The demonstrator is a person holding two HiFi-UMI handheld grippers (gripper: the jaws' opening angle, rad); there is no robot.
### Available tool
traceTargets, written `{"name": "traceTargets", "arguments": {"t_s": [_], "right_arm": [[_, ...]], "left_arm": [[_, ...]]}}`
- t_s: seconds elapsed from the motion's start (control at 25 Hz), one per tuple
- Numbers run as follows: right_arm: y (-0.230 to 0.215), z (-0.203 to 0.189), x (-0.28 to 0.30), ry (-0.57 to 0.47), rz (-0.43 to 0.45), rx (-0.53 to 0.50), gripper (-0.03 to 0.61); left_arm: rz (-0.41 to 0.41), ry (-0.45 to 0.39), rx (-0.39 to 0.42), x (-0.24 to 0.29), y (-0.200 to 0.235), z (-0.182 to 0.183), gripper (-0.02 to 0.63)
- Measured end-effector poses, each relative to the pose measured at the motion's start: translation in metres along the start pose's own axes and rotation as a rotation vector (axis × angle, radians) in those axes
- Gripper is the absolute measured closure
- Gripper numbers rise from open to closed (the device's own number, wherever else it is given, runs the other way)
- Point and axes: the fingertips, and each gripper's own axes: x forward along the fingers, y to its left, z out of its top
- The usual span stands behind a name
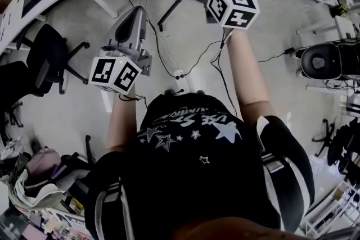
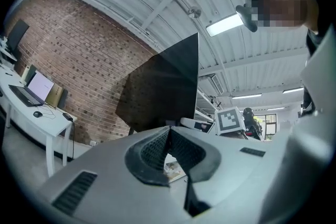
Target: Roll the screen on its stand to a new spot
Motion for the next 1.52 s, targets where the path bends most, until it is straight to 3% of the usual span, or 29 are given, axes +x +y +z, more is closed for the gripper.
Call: {"name": "traceTargets", "arguments": {"t_s": [0.6,0.72,0.84,1.52], "right_arm": [[-0.013,0.034,0.047,-0.018,-0.142,-0.123,0.198],[-0.020,0.035,0.044,-0.032,-0.193,-0.125,0.310],[-0.024,0.037,0.041,-0.047,-0.228,-0.121,0.356],[-0.026,0.039,0.033,-0.093,-0.184,-0.126,0.365]], "left_arm": [[-0.089,0.032,-0.028,0.007,0.032,-0.001,0.601],[-0.091,0.035,-0.027,0.006,0.033,-0.001,0.601],[-0.088,0.031,-0.027,0.002,0.036,0.001,0.601],[-0.026,0.045,-0.032,-0.043,0.045,-0.002,0.601]]}}
